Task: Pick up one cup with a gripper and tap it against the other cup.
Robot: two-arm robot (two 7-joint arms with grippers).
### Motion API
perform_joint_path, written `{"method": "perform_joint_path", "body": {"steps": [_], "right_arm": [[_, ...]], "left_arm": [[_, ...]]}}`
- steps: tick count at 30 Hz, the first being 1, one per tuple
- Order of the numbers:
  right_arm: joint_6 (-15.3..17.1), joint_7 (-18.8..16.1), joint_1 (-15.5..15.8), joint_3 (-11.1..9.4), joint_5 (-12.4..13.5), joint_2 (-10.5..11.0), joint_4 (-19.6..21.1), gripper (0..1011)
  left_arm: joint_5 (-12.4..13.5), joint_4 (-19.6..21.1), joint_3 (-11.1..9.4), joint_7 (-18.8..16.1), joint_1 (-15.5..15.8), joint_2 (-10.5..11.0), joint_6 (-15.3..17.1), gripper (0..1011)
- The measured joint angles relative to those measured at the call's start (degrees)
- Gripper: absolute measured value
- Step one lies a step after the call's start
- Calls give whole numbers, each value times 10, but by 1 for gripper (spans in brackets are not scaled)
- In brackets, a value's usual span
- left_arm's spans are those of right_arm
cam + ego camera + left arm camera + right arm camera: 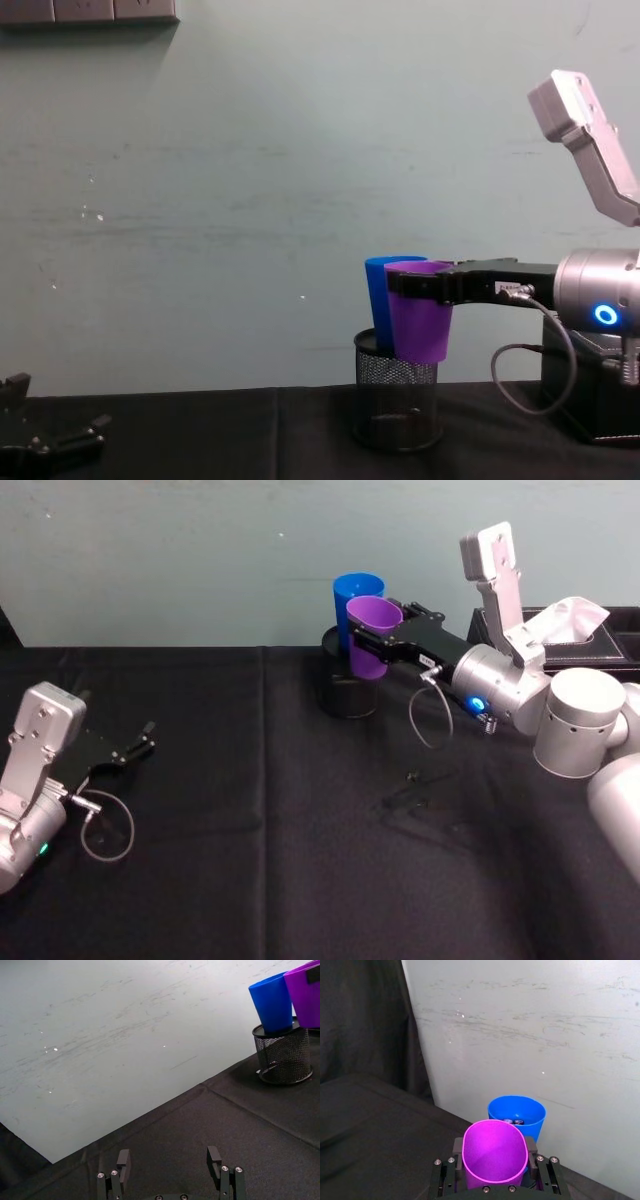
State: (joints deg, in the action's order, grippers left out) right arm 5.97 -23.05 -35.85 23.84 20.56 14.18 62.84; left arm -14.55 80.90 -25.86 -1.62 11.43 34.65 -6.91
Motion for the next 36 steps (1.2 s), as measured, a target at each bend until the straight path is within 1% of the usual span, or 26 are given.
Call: {"method": "perform_joint_path", "body": {"steps": [8, 12, 15, 36], "right_arm": [[-5, -3, -19, -4, -8, -14, -26, 720], [-5, -5, -23, -7, -8, -17, -29, 720], [-2, -8, -21, -10, -8, -17, -25, 719], [-2, -8, -22, -9, -8, -17, -27, 720]], "left_arm": [[0, 0, 0, 0, 0, 0, 0, 1000], [0, 0, 0, 0, 0, 0, 0, 1000], [0, 0, 0, 0, 0, 0, 0, 1000], [0, 0, 0, 0, 0, 0, 0, 1000]]}}
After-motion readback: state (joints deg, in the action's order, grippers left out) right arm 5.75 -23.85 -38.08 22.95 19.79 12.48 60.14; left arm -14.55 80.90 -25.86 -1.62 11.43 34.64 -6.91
